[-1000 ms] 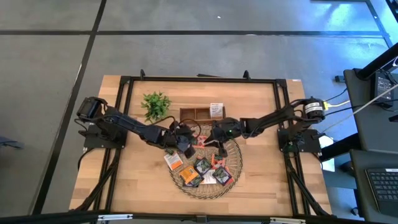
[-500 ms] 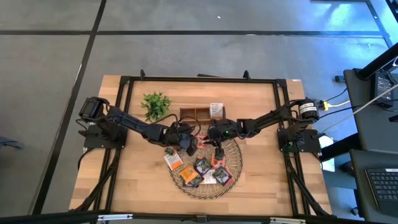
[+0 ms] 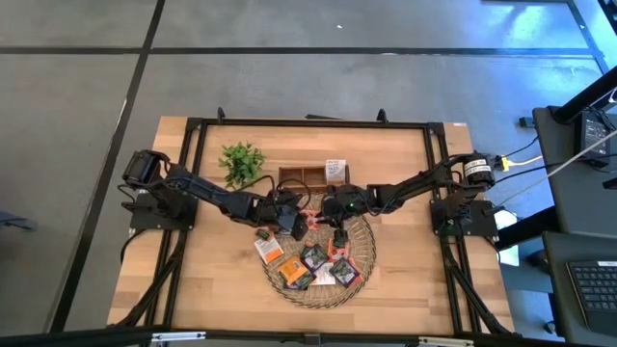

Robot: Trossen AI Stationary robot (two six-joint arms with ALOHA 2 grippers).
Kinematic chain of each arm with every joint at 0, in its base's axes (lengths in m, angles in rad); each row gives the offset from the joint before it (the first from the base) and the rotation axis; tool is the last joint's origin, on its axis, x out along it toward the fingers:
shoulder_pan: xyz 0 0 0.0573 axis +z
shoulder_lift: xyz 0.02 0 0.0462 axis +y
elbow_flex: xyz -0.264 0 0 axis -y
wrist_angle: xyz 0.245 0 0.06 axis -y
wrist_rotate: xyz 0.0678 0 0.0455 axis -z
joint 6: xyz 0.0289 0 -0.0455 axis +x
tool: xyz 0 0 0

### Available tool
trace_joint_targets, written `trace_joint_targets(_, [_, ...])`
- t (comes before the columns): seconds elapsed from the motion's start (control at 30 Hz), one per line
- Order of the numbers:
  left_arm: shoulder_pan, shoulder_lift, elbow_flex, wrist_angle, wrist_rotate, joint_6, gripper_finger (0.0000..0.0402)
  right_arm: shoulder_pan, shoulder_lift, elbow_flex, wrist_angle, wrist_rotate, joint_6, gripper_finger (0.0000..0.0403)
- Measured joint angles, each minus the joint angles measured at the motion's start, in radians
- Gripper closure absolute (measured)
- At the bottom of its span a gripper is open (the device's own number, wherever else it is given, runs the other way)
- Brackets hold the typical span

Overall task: Pick & Place Tea
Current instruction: Put the orange and black tea bag into the middle section of the wooden organizer

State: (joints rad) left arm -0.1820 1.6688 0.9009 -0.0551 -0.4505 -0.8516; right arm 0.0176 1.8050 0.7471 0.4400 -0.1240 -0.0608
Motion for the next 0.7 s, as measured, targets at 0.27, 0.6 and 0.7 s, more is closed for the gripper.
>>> trace_joint_targets(0.27, [-0.001, 0.000, 0.000, 0.000, 0.005, -0.003, 0.0206, 0.000, 0.000, 0.000, -0.034, 0.001, -0.026, 0.0317])
trace_joint_targets(0.6, [-0.001, 0.000, 0.000, 0.000, 0.006, -0.003, 0.0206, 0.000, 0.001, -0.001, -0.063, 0.055, -0.026, 0.0318])
trace_joint_targets(0.7, [-0.001, 0.000, 0.000, 0.000, 0.006, -0.003, 0.0206, 0.000, 0.015, -0.001, -0.057, 0.055, -0.026, 0.0318])
